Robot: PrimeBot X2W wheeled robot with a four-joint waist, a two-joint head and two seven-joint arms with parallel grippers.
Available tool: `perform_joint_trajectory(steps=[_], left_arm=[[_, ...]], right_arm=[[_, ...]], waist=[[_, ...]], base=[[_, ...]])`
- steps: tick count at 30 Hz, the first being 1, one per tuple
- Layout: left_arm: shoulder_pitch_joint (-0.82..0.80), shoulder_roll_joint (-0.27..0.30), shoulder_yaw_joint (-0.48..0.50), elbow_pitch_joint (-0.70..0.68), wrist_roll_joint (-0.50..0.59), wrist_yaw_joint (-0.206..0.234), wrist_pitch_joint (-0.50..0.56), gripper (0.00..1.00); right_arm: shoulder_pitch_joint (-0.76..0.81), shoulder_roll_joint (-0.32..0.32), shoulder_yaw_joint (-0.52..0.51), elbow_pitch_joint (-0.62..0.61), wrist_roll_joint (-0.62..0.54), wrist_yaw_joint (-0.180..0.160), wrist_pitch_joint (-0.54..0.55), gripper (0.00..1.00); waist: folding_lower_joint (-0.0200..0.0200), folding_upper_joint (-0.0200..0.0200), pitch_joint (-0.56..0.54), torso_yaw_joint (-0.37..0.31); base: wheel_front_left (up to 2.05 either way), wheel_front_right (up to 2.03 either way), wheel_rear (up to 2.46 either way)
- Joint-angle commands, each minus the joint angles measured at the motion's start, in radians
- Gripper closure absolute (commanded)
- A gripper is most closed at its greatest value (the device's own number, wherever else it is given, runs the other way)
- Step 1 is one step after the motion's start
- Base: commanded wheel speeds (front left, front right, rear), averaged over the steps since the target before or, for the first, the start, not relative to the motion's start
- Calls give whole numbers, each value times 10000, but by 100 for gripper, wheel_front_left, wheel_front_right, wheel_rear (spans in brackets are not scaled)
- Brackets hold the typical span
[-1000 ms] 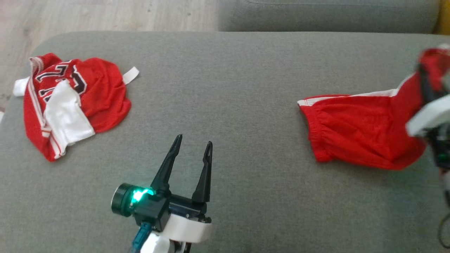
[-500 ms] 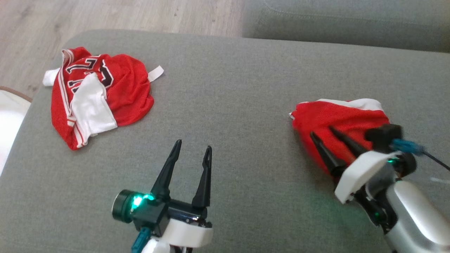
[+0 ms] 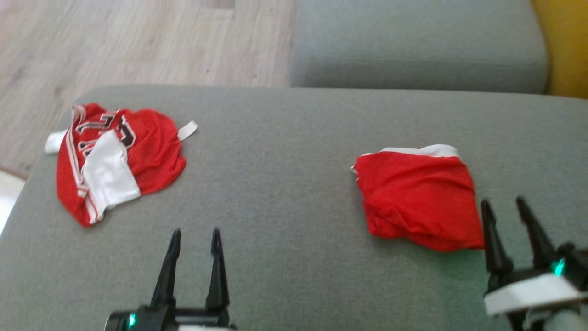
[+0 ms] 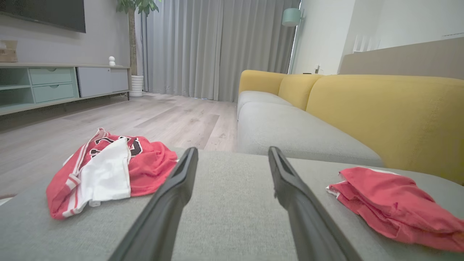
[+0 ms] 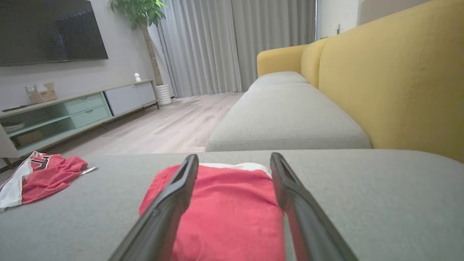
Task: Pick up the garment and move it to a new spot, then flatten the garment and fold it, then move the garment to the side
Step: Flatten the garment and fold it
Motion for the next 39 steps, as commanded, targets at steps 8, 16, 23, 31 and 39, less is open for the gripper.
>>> perform_joint_trajectory(steps=[8, 16, 23, 31, 39], left_arm=[[925, 4, 857, -413, 235, -142, -53, 0], [969, -13, 966, -207, 407, -319, -53, 0], [1018, -24, 967, -234, 460, -348, -53, 0], [1065, -30, 960, -186, 467, -376, -53, 0], [1130, -32, 961, -186, 288, -308, -53, 0]], right_arm=[[743, 426, -44, -815, -582, 33, -180, 0], [992, 731, -154, -741, -850, 33, -182, 0], [1063, 840, -127, -686, -929, 33, -182, 0], [1151, 796, -121, -688, -981, 33, -183, 0], [1227, 750, 16, -585, -1068, 33, -183, 0]], waist=[[2, -1, -666, -518], [2, -1, -790, -484], [2, -1, -853, -513], [2, -1, -911, -495], [2, -1, -900, -548]], base=[[0, 0, 0], [0, 0, 0], [0, 0, 0], [0, 0, 0], [0, 0, 0]])
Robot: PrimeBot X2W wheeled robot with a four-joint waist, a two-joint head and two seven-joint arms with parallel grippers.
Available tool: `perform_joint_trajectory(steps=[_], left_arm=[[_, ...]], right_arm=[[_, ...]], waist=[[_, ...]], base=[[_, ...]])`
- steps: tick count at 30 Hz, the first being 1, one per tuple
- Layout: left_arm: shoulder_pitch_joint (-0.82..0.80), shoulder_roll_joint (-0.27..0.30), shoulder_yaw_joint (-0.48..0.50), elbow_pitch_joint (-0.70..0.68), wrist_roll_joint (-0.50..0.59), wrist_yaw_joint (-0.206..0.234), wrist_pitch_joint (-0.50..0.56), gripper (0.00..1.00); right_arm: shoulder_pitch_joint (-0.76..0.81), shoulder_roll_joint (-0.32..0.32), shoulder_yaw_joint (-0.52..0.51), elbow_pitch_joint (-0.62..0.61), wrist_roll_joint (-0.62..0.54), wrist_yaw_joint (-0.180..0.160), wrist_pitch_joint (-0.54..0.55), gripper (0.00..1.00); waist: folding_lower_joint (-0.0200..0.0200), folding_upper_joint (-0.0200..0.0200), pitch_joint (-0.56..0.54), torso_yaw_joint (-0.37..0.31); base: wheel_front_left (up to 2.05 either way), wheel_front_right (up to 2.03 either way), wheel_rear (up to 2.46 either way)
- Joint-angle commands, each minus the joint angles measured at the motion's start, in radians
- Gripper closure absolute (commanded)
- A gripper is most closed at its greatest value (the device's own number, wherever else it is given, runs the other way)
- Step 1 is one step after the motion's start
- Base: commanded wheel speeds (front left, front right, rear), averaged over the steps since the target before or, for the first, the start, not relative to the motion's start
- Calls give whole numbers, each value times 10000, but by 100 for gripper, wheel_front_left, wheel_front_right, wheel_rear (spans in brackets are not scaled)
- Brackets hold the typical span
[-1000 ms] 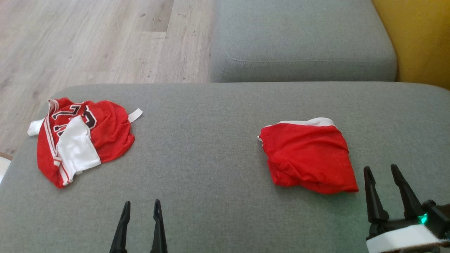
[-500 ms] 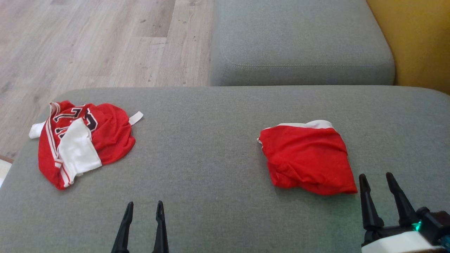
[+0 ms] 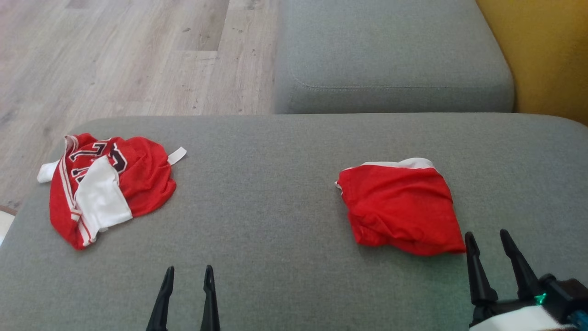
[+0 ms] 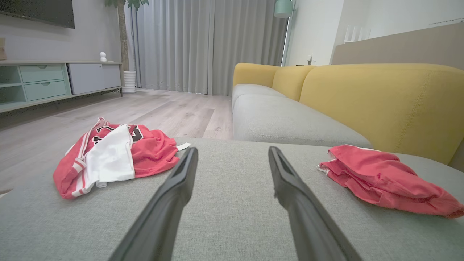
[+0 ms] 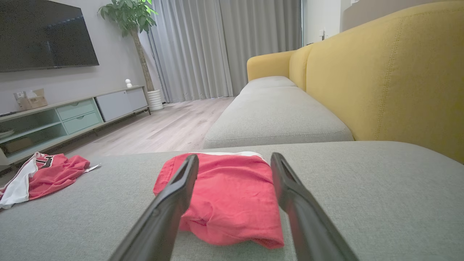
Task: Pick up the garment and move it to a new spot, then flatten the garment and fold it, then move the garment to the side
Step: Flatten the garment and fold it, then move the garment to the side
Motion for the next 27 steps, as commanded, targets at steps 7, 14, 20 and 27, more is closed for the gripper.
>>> perform_joint_trajectory(steps=[7, 14, 20, 27], left_arm=[[-261, -46, 316, -202, -160, -21, -53, 0], [-421, -46, 192, -332, -162, 80, -53, 0], [-631, -46, -57, -407, -263, 82, -53, 0], [-1283, -47, -457, -608, -449, 141, -53, 0]], right_arm=[[-162, -229, 289, -229, -82, 33, -110, 0], [-259, -346, 237, -186, -134, 33, -110, 0], [-626, -584, 94, 135, -42, 33, -110, 0], [-2179, -1126, -29, 1551, 350, 33, 195, 0]], waist=[[-1, 0, 131, -116], [-1, 0, 496, -104], [-1, 0, 911, -54], [-1, 0, 1842, 89]], base=[[0, 0, 0], [0, 0, 0], [0, 0, 0], [0, 0, 0]])
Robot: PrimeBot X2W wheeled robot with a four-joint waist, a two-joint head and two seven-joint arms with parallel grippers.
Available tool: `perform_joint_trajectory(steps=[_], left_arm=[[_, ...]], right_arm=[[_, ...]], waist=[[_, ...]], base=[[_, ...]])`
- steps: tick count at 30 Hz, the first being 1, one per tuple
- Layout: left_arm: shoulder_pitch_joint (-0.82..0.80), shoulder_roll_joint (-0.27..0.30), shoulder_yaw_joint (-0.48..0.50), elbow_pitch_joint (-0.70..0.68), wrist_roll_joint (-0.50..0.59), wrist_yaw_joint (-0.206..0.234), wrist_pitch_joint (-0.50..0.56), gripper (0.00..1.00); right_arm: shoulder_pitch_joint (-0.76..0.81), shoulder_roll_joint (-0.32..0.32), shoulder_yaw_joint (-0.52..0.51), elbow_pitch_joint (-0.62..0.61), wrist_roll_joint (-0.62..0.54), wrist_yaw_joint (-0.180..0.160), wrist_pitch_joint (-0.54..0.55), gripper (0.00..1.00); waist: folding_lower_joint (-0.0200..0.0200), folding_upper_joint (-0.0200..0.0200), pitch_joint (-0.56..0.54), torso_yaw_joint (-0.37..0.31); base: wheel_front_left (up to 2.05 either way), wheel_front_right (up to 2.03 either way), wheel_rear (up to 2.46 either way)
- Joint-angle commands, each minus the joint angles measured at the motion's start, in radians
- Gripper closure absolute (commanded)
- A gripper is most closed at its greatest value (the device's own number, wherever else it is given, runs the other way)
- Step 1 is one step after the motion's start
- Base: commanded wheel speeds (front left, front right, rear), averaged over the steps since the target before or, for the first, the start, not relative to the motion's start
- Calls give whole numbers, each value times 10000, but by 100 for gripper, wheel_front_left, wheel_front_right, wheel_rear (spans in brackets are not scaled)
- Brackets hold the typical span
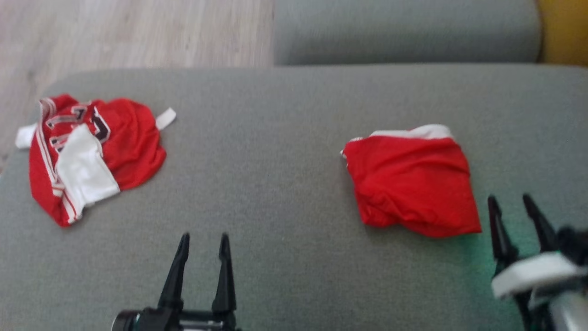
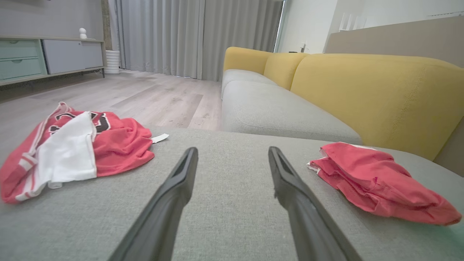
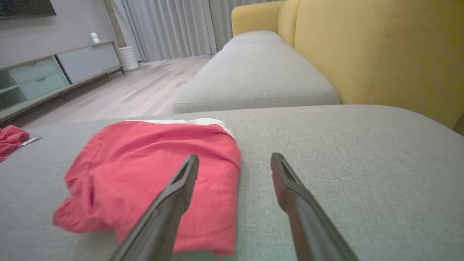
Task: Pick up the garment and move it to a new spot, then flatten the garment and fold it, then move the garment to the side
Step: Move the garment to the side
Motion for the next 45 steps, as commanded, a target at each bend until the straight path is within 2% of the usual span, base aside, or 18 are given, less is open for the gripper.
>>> perform_joint_trajectory(steps=[1, 6, 11, 12, 13, 14, 15, 17, 20, 27, 33, 36, 37, 44, 45], left_arm=[[-482, -43, 206, -357, -5, 62, -53, 0], [-887, -43, -14, -379, -86, 117, -53, 0], [-1208, -43, -199, -314, -124, 247, -53, 0], [-1261, -43, -236, -306, -131, 275, -53, 0], [-1307, -43, -269, -293, -132, 302, -53, 0], [-1345, -43, -293, -280, -127, 330, -53, 0], [-1380, -43, -304, -272, -121, 358, -53, 0], [-1434, -43, -296, -275, -123, 423, -53, 0], [-1523, -43, -276, -299, -184, 491, -53, 0], [-2065, -43, -216, -475, -228, 421, -53, 0], [-2971, -43, -6, -509, 34, 291, -53, 0], [-3230, -43, 22, -488, 149, 181, -53, 0], [-3443, -43, 46, -452, 243, 89, -53, 0], [-3847, -43, 64, -333, 349, -82, -53, 0], [-3871, -43, 59, -309, 347, -96, -53, 0]], right_arm=[[-584, -361, 147, -64, 130, 33, 159, 0], [-2005, -800, 183, 1227, 581, 33, 1614, 0], [-2935, -986, 865, 2377, 1195, 33, 2373, 0], [-3057, -987, 1063, 2565, 1351, 33, 2471, 24], [-3147, -969, 1280, 2760, 1542, 33, 2625, 55], [-3222, -932, 1510, 2916, 1781, 33, 2808, 96], [-3280, -910, 1730, 3072, 2045, 33, 3045, 100], [-3439, -977, 2101, 3221, 2473, 33, 3262, 100], [-3751, -1281, 2383, 3286, 2735, 33, 2936, 100], [-4644, -2683, 2590, 3324, 2537, 33, 2508, 100], [-5388, -4054, 2008, 3556, 2334, 33, 2443, 100], [-5602, -4432, 1745, 3672, 2210, 33, 2366, 100], [-5743, -4797, 1514, 3834, 2087, 33, 2265, 100], [-6249, -5587, 407, 4799, 1326, 33, 1714, 100], [-6319, -5569, 243, 4943, 1149, 33, 1565, 62]], waist=[[-1, 0, 334, 86], [-1, 0, 822, 231], [-1, 0, 1173, 376], [-1, 0, 1225, 390], [-1, 0, 1265, 398], [-1, 0, 1309, 395], [-1, 0, 1349, 380], [-1, 0, 1440, 306], [-1, 0, 1647, 59], [-1, 0, 2447, -987], [-1, 0, 3419, -1586], [-1, 0, 3726, -1686], [-1, 0, 3979, -1735], [-1, 0, 4482, -1704], [-1, 0, 4489, -1691]], base=[[0, 0, 0], [0, 0, 0], [0, 0, 0], [0, 0, 0], [0, 0, 0], [0, 0, 0], [0, 0, 0], [0, 0, 0], [0, 0, 0], [0, 0, 0], [0, 0, 0], [0, 0, 0], [0, 0, 0], [0, 0, 0], [0, 0, 0]])
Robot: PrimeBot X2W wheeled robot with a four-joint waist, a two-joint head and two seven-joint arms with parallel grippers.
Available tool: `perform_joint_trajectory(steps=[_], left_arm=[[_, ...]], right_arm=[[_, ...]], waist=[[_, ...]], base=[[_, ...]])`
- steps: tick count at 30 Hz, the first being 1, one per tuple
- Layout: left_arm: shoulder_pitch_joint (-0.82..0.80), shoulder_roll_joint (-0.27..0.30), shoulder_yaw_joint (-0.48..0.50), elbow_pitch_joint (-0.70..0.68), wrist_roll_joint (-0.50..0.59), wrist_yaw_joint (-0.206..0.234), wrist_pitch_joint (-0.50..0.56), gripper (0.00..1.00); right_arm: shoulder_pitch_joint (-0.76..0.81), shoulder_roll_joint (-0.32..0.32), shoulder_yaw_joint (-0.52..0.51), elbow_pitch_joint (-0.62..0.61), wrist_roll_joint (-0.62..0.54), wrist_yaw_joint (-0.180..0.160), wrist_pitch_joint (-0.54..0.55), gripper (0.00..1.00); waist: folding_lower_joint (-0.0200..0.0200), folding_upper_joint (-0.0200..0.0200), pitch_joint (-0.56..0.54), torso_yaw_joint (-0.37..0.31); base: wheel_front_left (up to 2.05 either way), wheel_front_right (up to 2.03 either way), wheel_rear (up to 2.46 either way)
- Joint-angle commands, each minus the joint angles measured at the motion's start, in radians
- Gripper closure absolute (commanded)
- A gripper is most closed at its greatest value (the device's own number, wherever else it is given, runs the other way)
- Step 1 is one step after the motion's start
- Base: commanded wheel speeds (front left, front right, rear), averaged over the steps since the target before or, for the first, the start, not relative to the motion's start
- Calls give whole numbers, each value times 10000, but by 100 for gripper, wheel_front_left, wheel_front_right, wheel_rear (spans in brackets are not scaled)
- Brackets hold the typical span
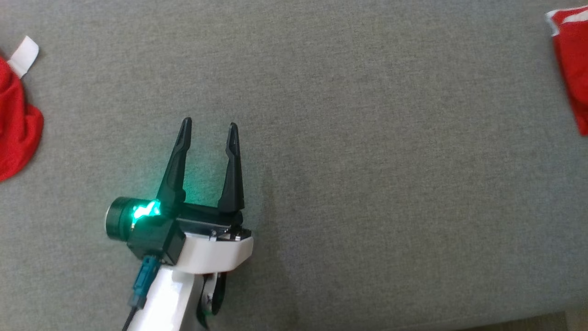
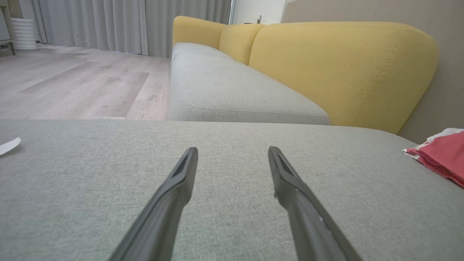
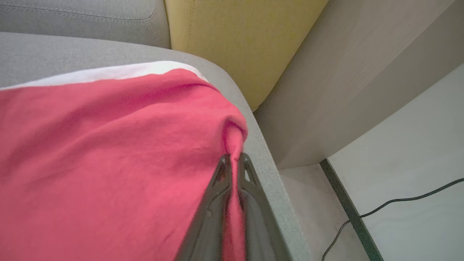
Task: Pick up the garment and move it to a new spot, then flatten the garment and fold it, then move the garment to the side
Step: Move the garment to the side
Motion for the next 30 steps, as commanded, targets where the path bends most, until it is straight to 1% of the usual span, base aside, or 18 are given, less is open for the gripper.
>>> perform_joint_trajectory(steps=[1, 2, 3, 6, 9, 11, 15, 21, 25, 30], left_arm=[[-102, 9, 317, -233, 62, -11, -51, 0], [-112, 9, 313, -197, 47, -28, -51, 0], [-103, 9, 327, -140, 9, -51, -51, 0], [-5, 9, 375, -61, 26, -27, -51, 0], [214, 9, 413, 114, -42, 10, -51, 0], [431, 9, 443, 253, -146, 44, -51, 0], [994, 9, 501, 532, -468, 144, -51, 0], [1717, 9, 576, 929, -647, 215, -51, 0], [2264, 9, 832, 1034, -836, 355, -51, 0], [2675, 9, 1212, 830, -540, 343, -51, 0]], right_arm=[[8, -480, -109, -70, -248, 33, -293, 0], [-50, -403, -240, 33, -441, 33, -477, 0], [-169, -174, -497, 176, -872, 33, -933, 0], [-202, 452, -669, 162, -1431, 33, -1449, 0], [63, 1380, -486, -168, -1549, 33, -1677, 0], [436, 2026, -131, -513, -1452, 33, -1750, 0], [1545, 3109, 488, -1357, -1068, 33, -1885, 0], [3434, 4414, 1463, -2506, -539, 33, -2040, 0], [4588, 5265, 1352, -3482, -657, 33, -2057, 0], [5727, 6012, 775, -5327, -1533, 33, -2060, 0]], waist=[[-2, 1, -4, 25], [-2, 1, -41, 45], [-2, 1, -192, 73], [-2, 1, -590, 117], [-2, 1, -1196, 188], [-2, 1, -1718, 253], [-2, 1, -2877, 510], [-2, 1, -4284, 1046], [-2, 1, -5098, 1380], [-2, 1, -5571, 1650]], base=[[0, 0, 0], [0, 0, 0], [0, 0, 0], [0, 0, 0], [0, 0, 0], [0, 0, 0], [0, 0, 0], [0, 0, 0], [0, 0, 0], [0, 0, 0]])
